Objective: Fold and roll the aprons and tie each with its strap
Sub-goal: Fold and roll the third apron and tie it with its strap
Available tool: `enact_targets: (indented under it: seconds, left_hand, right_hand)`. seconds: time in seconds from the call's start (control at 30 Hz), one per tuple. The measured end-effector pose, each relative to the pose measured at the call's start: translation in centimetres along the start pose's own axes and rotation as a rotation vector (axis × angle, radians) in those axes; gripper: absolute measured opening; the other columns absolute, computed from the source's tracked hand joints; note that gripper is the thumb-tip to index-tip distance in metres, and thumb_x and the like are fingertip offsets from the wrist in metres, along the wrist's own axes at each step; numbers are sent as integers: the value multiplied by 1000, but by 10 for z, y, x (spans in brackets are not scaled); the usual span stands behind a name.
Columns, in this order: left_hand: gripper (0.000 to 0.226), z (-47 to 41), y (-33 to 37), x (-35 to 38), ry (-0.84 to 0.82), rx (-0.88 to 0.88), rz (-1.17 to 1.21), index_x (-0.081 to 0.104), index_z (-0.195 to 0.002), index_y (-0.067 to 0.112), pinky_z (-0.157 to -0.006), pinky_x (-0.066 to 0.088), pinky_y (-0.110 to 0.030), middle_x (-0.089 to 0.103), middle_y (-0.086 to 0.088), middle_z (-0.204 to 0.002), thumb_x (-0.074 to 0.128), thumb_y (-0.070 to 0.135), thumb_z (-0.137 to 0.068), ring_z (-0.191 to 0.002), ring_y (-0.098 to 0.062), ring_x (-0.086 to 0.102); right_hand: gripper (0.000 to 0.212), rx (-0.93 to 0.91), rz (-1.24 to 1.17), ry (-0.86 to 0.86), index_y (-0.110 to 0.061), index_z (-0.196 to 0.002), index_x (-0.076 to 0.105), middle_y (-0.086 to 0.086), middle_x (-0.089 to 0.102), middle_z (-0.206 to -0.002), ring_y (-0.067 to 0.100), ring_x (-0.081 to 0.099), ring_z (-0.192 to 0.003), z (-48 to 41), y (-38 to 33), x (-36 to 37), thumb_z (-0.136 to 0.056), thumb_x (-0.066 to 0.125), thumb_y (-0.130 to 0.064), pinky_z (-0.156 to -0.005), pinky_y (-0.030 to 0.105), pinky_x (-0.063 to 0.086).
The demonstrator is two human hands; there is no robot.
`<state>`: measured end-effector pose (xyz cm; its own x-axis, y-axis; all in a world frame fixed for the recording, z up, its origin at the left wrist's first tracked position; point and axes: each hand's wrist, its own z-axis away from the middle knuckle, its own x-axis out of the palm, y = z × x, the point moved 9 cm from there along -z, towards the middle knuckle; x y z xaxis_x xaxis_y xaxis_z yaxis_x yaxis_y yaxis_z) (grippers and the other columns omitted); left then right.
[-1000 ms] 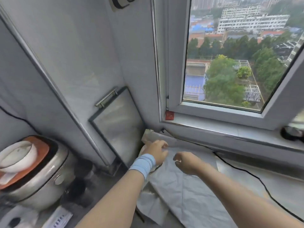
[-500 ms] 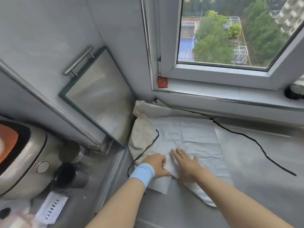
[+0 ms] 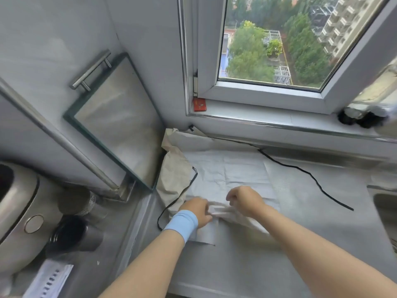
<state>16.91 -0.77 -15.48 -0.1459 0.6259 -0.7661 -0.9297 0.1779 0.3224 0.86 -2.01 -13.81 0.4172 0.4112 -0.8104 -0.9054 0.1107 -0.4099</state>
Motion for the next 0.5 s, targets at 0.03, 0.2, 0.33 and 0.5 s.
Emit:
enact_targets:
  seconds: [0.03,0.2,0.33,0.5]
  left_hand:
    - [48,3,3,-2,36,-26,59,53,-120,23,-92,47,-35,52,1,-121,65,45,-80,-109,-22,56]
    - [42,21,18,1,195,-104,71,46,-116,17,-91,47,-38,47,-4,-121,65,35,-83,-111,-27,53]
    - [35,37,10,27,194,-200,109,55,-110,16,-92,48,-39,56,-4,-120,60,41,-85,-112,-25,53]
    - [70,45,7,53,187,-255,70,46,-129,17,-100,43,-38,41,-3,-133,65,59,-77,-131,-21,35]
  right_hand:
    - [20,11,-45,-37,-30,-90,69,-9,73,-91,15,65,-90,1,-4,-3,-90,54,-18,-75,29,52]
    - [29,-43,115,-87,-26,-99,61,-9,67,-94,16,60,-91,23,-25,-4,-83,58,-50,-72,30,45]
    - [53,-20,376,-132,-22,-111,55,0,60,-109,25,60,-102,52,-2,39,-74,62,-60,-79,34,44]
    - [18,-12,338,24,-19,-97,66,4,67,-106,29,64,-97,57,18,47,-87,51,-18,-73,32,45]
